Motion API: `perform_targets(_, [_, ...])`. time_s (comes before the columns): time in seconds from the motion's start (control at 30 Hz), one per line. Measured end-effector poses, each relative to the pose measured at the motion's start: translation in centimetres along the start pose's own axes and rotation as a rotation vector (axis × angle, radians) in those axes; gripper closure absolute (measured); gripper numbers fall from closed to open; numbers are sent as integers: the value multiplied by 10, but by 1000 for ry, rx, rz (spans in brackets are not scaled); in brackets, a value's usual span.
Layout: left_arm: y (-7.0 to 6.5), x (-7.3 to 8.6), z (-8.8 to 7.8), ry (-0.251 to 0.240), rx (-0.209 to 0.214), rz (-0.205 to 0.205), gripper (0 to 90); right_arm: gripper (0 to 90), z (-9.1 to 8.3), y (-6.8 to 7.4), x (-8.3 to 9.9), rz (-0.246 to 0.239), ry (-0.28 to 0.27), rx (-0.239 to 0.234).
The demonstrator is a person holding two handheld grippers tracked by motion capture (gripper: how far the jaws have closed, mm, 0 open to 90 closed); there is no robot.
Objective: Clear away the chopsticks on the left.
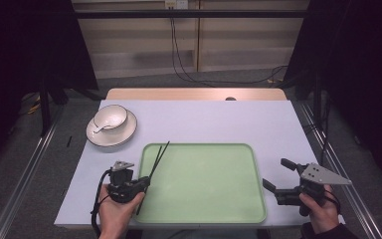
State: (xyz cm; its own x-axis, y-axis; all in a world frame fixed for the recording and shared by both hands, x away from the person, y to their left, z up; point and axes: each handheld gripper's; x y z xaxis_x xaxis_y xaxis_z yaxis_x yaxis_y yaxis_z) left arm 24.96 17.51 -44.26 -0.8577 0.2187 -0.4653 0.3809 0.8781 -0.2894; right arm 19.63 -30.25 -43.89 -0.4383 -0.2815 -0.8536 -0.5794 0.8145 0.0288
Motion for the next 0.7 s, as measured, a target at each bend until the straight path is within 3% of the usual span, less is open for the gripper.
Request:
perform_targets(0.17, [-1,2,8,21,-10,-22,860,47,0,0,0,-6,0,-1])
perform_targets(0.33, [-4,1,17,42,-39,-15,860,47,1,0,0,-4,1,-2])
perform_targets(0.57, [-3,0,25,79,-40,-14,856,48,1,0,0,-8,4,-9])
perform_targets(0.7, [-4,-1,26,76,-35,-16,855,48,1,0,0,-13,4,-8])
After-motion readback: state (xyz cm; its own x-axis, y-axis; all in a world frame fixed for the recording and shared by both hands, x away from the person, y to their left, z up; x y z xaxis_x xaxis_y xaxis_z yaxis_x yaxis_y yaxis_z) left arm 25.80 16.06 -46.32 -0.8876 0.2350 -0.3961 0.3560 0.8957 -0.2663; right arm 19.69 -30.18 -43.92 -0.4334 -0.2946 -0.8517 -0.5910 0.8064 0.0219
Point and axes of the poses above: each handheld gripper's, and its own axes: z roughly forward along the jaws, x roughly out of its underside, y roughly to its left, and after that the axes turned 13 degrees about y, right-handed
